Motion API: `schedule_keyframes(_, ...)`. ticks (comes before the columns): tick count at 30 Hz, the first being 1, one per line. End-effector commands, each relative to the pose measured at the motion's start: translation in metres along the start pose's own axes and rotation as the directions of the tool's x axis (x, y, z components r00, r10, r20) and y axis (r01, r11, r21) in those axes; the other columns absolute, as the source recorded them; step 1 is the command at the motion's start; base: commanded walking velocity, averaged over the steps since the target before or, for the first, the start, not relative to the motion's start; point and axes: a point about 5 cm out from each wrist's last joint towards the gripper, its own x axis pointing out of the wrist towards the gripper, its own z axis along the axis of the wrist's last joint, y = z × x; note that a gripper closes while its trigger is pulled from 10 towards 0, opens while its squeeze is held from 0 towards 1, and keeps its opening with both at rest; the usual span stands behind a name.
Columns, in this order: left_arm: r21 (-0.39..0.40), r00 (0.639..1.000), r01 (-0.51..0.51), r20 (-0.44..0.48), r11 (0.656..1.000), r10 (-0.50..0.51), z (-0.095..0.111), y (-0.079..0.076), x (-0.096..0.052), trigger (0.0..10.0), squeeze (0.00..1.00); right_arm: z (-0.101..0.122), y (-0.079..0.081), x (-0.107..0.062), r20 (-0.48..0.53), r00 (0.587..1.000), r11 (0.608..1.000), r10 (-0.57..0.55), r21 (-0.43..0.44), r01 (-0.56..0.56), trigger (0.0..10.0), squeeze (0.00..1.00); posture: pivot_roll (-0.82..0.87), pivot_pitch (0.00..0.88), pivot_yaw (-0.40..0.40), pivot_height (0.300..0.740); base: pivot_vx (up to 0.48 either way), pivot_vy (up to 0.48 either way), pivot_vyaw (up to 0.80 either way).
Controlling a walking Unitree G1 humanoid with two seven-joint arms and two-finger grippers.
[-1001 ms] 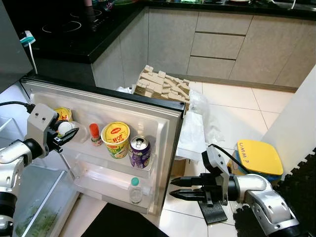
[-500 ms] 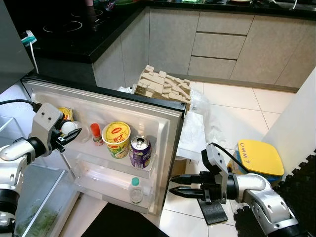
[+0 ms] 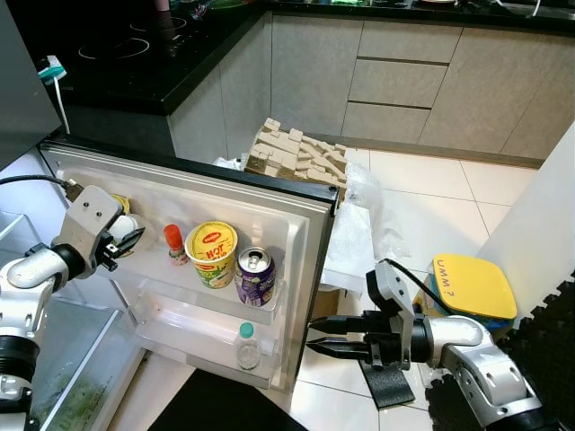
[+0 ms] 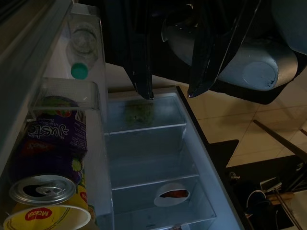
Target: Restocking fridge
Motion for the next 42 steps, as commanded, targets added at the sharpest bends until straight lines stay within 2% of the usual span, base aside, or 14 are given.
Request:
schedule_keyframes(1,0.013,0.999,0.018,0.041,1.0,-0.018,0.007,-0.005,0.008,10.0,0.0,0.002,-0.001,0.0,0.007,1.0,1.0,-0.003,0.003,0.003,10.0,0.0,-0.06,0.0,0.031,0.74,0.0,0.0,0.0)
schedule_keyframes(7,-0.002,0.997,0.072,0.035,0.997,-0.072,0.003,-0.02,0.015,10.0,0.0,0.003,-0.002,0.0,0.004,1.0,1.0,-0.004,0.0,0.004,10.0,0.0,-0.06,0.0,0.031,0.74,0.0,0.0,0.0)
schedule_keyframes(14,-0.017,0.997,0.07,0.027,0.997,-0.07,-0.002,-0.024,0.018,10.0,0.0,0.003,-0.002,-0.001,0.004,1.0,1.0,-0.004,-0.001,0.004,10.0,0.0,-0.06,0.0,0.03,0.74,0.0,0.0,0.0)
schedule_keyframes(24,0.028,0.999,0.033,-0.015,0.999,-0.033,-0.005,-0.017,0.017,10.0,0.0,0.002,0.0,-0.001,0.006,1.0,1.0,-0.004,0.006,0.004,10.0,0.0,-0.06,0.0,0.031,0.74,0.0,0.0,0.0)
schedule_keyframes(31,0.018,0.999,0.027,-0.018,0.999,-0.026,-0.007,-0.016,0.018,10.0,0.0,0.002,0.001,-0.001,0.007,1.0,1.0,-0.007,0.006,0.007,10.0,0.0,-0.07,0.0,0.034,0.74,0.0,0.0,0.0)
schedule_keyframes(40,-0.017,0.999,0.037,0.002,0.999,-0.037,-0.005,-0.022,0.026,10.0,0.0,0.002,0.002,-0.002,0.006,1.0,1.0,-0.013,0.009,0.013,10.0,0.0,-0.07,0.001,0.038,0.74,0.0,0.0,0.0)
schedule_keyframes(41,-0.018,0.999,0.037,0.002,0.999,-0.037,-0.005,-0.022,0.026,10.0,0.16,0.002,0.002,-0.002,0.007,1.0,1.0,-0.013,0.009,0.013,10.0,0.0,-0.07,0.001,0.038,0.74,0.0,0.0,0.0)
schedule_keyframes(42,-0.018,0.999,0.035,0.002,0.999,-0.035,-0.006,-0.022,0.027,10.0,0.43,0.002,0.003,-0.002,0.007,1.0,1.0,-0.013,0.009,0.013,10.0,0.0,-0.07,0.003,0.039,0.74,0.0,0.0,0.0)
